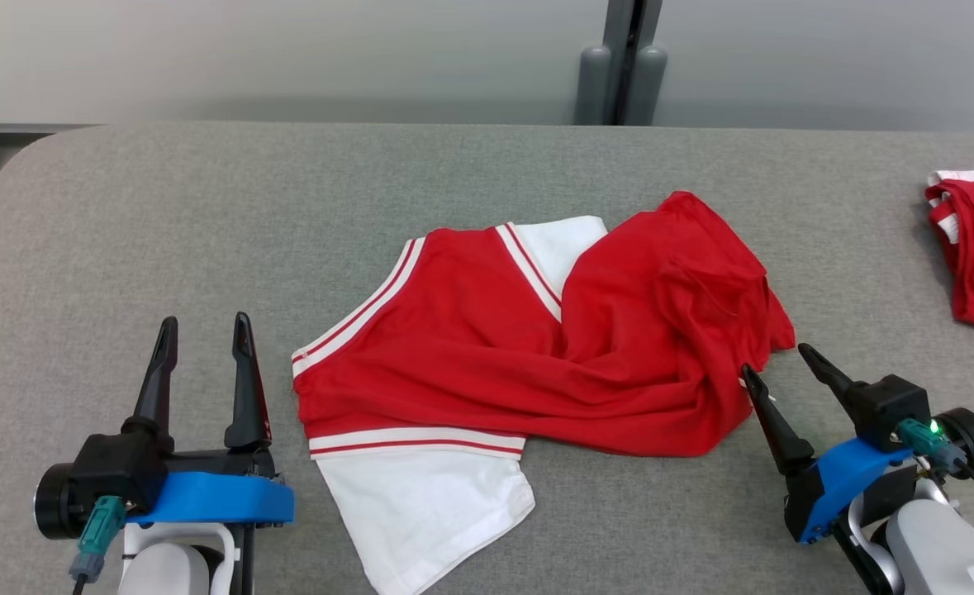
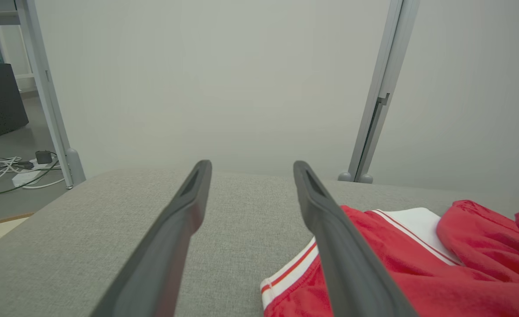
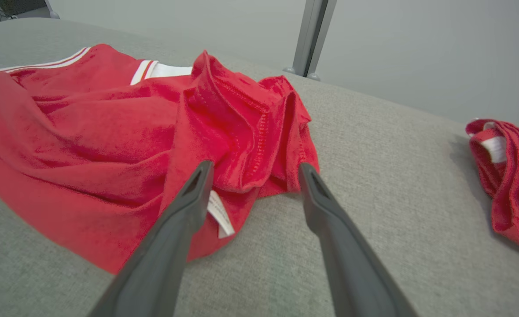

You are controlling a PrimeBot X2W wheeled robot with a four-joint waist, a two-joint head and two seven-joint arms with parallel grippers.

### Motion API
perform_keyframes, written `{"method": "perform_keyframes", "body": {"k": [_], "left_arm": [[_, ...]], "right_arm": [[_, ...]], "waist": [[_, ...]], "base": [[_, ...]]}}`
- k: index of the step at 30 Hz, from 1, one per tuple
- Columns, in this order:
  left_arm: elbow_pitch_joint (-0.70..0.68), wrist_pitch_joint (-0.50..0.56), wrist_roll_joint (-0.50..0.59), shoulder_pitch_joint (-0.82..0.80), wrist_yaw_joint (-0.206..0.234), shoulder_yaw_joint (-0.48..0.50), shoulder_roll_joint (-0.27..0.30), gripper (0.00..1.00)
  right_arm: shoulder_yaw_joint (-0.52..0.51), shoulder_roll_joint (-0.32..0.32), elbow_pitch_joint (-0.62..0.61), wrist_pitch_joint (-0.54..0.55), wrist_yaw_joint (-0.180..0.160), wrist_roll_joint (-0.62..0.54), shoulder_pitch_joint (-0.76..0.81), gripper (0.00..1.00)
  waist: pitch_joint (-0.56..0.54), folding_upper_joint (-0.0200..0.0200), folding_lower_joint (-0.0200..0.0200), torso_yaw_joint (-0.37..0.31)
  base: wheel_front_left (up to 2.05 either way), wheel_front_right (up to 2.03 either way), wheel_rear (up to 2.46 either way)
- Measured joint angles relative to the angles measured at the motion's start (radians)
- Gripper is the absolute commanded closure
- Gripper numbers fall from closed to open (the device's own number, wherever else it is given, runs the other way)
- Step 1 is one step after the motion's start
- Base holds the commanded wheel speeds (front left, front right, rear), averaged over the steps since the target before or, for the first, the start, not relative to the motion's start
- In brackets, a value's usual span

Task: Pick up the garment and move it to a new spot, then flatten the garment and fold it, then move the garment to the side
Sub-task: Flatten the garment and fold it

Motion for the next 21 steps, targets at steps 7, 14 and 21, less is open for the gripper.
{"method": "perform_keyframes", "body": {"k": [7,14,21], "left_arm": [[0.000,0.000,-0.007,-0.011,0.005,-0.006,0.000,0.00],[0.001,0.000,-0.013,-0.013,0.009,-0.011,0.000,0.00],[0.001,0.000,-0.014,-0.016,0.009,-0.011,0.000,0.00]], "right_arm": [[0.066,-0.025,0.123,-0.005,0.000,-0.013,-0.076,0.00],[0.114,-0.022,0.209,-0.021,0.000,0.007,-0.111,0.03],[0.131,-0.012,0.256,-0.055,0.000,0.043,-0.133,1.00]], "waist": [[0.023,0.0000,0.0000,0.029],[0.028,0.0000,0.0000,0.040],[0.029,0.0000,0.0000,0.038]], "base": [[0.00,0.00,0.00],[0.00,0.00,0.00],[0.00,0.00,0.00]]}}
